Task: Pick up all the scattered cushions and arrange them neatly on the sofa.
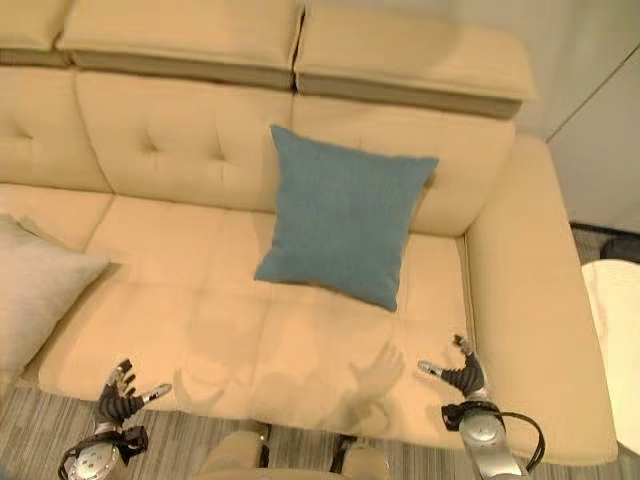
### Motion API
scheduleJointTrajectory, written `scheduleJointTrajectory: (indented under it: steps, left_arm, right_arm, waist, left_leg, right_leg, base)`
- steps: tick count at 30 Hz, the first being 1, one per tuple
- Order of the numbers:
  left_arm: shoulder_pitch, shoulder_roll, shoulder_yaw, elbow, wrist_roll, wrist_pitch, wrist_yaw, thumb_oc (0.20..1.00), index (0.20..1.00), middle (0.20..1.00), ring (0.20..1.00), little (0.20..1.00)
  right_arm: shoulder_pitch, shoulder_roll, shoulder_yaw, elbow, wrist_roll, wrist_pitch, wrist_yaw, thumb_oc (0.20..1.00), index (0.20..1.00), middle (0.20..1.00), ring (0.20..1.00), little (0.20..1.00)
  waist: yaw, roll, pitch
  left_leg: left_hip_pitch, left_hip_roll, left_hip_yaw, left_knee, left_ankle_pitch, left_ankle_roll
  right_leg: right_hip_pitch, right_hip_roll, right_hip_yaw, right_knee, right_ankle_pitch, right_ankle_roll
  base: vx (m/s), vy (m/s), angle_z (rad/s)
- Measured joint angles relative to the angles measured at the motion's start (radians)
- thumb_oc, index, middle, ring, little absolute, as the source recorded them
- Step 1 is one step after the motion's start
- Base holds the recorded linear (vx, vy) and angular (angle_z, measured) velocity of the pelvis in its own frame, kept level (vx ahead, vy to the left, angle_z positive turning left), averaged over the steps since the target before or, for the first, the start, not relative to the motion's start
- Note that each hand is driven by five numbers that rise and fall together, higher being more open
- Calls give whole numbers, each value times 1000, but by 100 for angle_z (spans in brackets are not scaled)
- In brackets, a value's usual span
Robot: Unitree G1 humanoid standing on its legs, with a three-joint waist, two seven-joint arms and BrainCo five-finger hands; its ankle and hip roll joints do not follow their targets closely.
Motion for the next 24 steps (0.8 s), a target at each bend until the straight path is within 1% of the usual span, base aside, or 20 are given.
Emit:
scheduleJointTrajectory:
  steps: [1,2,3,4,6,7,9,11,13,14,15,16,17,18,19,20,21,22,23,24]
  left_arm:
    - [-16,-9,-5,40,20,-1,-13,1000,1000,1000,1000,1000]
    - [-45,-36,-9,123,47,2,-23,1000,1000,1000,1000,1000]
    - [-63,-68,-11,222,66,20,-42,1000,1000,1000,1000,1000]
    - [-66,-78,-21,267,85,20,-43,1000,1000,1000,1000,1000]
    - [-112,-112,-26,478,114,18,-57,1000,1000,1000,1000,1000]
    - [-146,-131,-23,598,136,50,-57,1000,1000,1000,1000,1000]
    - [-117,-138,-19,606,145,56,-59,1000,1000,1000,1000,1000]
    - [-146,-132,-17,623,181,60,-59,1000,1000,1000,1000,1000]
    - [-149,-122,-17,629,196,58,-58,1000,1000,1000,1000,1000]
    - [-168,-118,-17,649,213,58,-56,1000,1000,1000,1000,1000]
    - [-205,-117,-18,664,220,58,-55,1000,1000,1000,1000,1000]
    - [-231,-117,-18,664,222,57,-56,1000,1000,1000,1000,1000]
    - [-244,-117,-18,662,222,57,-55,1000,1000,1000,1000,1000]
    - [-255,-114,-15,668,223,60,-55,1000,1000,1000,1000,1000]
    - [-272,-115,-3,688,232,64,-56,1000,1000,1000,1000,1000]
    - [-273,-117,3,696,245,65,-56,1000,1000,1000,1000,1000]
    - [-263,-138,0,695,251,65,-55,1000,1000,1000,1000,1000]
    - [-269,-156,-24,677,253,64,-55,1000,1000,1000,1000,1000]
    - [-272,-171,-40,649,257,58,-55,1000,1000,1000,1000,1000]
    - [-279,-162,-51,627,257,58,-54,1000,1000,1000,1000,1000]
  right_arm:
    - [-19,6,19,35,-1,-6,10,1000,1000,1000,1000,1000]
    - [-43,27,38,109,-7,-8,24,1000,1000,1000,1000,1000]
    - [-39,36,89,158,-40,-8,43,1000,1000,1000,1000,1000]
    - [-39,41,107,188,-40,-10,52,1000,1000,1000,1000,1000]
    - [-63,65,128,325,-71,-12,61,1000,1000,1000,1000,1000]
    - [-65,81,139,406,-80,1,71,1000,1000,1000,1000,1000]
    - [-55,82,130,433,-79,-2,68,1000,1000,1000,1000,1000]
    - [-47,80,129,461,-79,3,70,1000,1000,1000,1000,1000]
    - [-54,83,127,483,-79,-1,70,1000,1000,1000,1000,1000]
    - [-74,82,128,510,-79,-4,69,1000,1000,1000,1000,1000]
    - [-86,81,125,547,-79,0,68,1000,1000,1000,1000,1000]
    - [-112,74,120,558,-79,1,67,1000,1000,1000,1000,1000]
    - [-121,71,120,564,-79,2,67,1000,1000,1000,1000,1000]
    - [-125,77,122,564,-79,3,67,1000,1000,1000,1000,1000]
    - [-128,89,126,563,-79,4,68,1000,1000,1000,1000,1000]
    - [-132,100,117,557,-79,8,67,1000,1000,1000,1000,1000]
    - [-103,95,112,552,-79,18,66,1000,1000,1000,1000,1000]
    - [-78,85,110,559,-79,29,64,1000,1000,1000,1000,1000]
    - [-76,81,111,567,-79,41,68,1000,1000,1000,1000,1000]
    - [-89,111,109,568,-80,43,68,1000,1000,1000,1000,1000]
  waist:
    - [1,4,-4]
    - [-1,5,-15]
    - [2,8,-43]
    - [2,7,-50]
    - [5,10,-53]
    - [6,9,-53]
    - [17,10,-54]
    - [28,14,-40]
    - [36,21,-30]
    - [39,27,-13]
    - [39,35,16]
    - [42,40,48]
    - [45,51,66]
    - [45,36,79]
    - [45,-24,102]
    - [23,-70,118]
    - [-22,-41,102]
    - [-40,1,83]
    - [-53,31,75]
    - [-41,10,73]
  left_leg:
    - [18,0,-1,-1,-6,-9]
    - [55,-2,0,-2,-11,-11]
    - [72,-2,-1,-7,-19,-11]
    - [73,1,-1,-7,-23,-5]
    - [87,4,-3,-7,-20,-8]
    - [109,4,-9,-7,-19,-10]
    - [107,8,-17,-6,-20,-8]
    - [109,11,-52,-6,-13,-9]
    - [108,18,-64,0,-6,-15]
    - [97,19,-86,26,9,-24]
    - [60,19,-108,69,15,-39]
    - [25,28,-104,92,28,-66]
    - [3,44,-100,86,30,-111]
    - [2,47,-46,80,-20,-132]
    - [-17,-8,36,196,-70,-72]
    - [3,-55,101,301,-127,-41]
    - [94,-19,157,323,-171,-41]
    - [155,3,187,241,-188,-25]
    - [195,7,190,142,-194,19]
    - [200,-22,187,102,-156,54]
  right_leg:
    - [31,2,-1,-23,10,4]
    - [80,4,-1,-52,19,7]
    - [104,5,-1,-66,19,6]
    - [108,8,-1,-70,20,6]
    - [130,13,-5,-73,28,-2]
    - [155,14,-13,-73,23,-9]
    - [159,20,-20,-76,22,-11]
    - [178,29,-51,-73,16,-17]
    - [185,45,-55,-72,13,-23]
    - [192,56,-58,-72,5,-34]
    - [181,68,-61,-68,-4,-49]
    - [165,75,-83,-56,-10,-65]
    - [143,85,-91,-40,-7,-89]
    - [128,61,-127,-58,40,-156]
    - [130,0,-129,-78,65,-151]
    - [140,-63,-130,-73,71,-146]
    - [168,-65,-178,-71,73,-110]
    - [166,-60,-217,-53,69,-97]
    - [147,-50,-227,-27,57,-77]
    - [119,-71,-185,-2,59,-54]
  base:
    - [0,0,0]
    - [0,0,0]
    - [20,-33,0]
    - [25,-58,3]
    - [27,-58,8]
    - [20,-95,11]
    - [4,-86,15]
    - [-56,-71,41]
    - [-176,-62,32]
    - [-229,-22,58]
    - [-212,-6,78]
    - [-264,53,62]
    - [-229,85,34]
    - [-195,109,19]
    - [-104,94,25]
    - [-136,186,75]
    - [-107,161,110]
    - [-121,203,124]
    - [-84,119,74]
    - [-111,164,34]
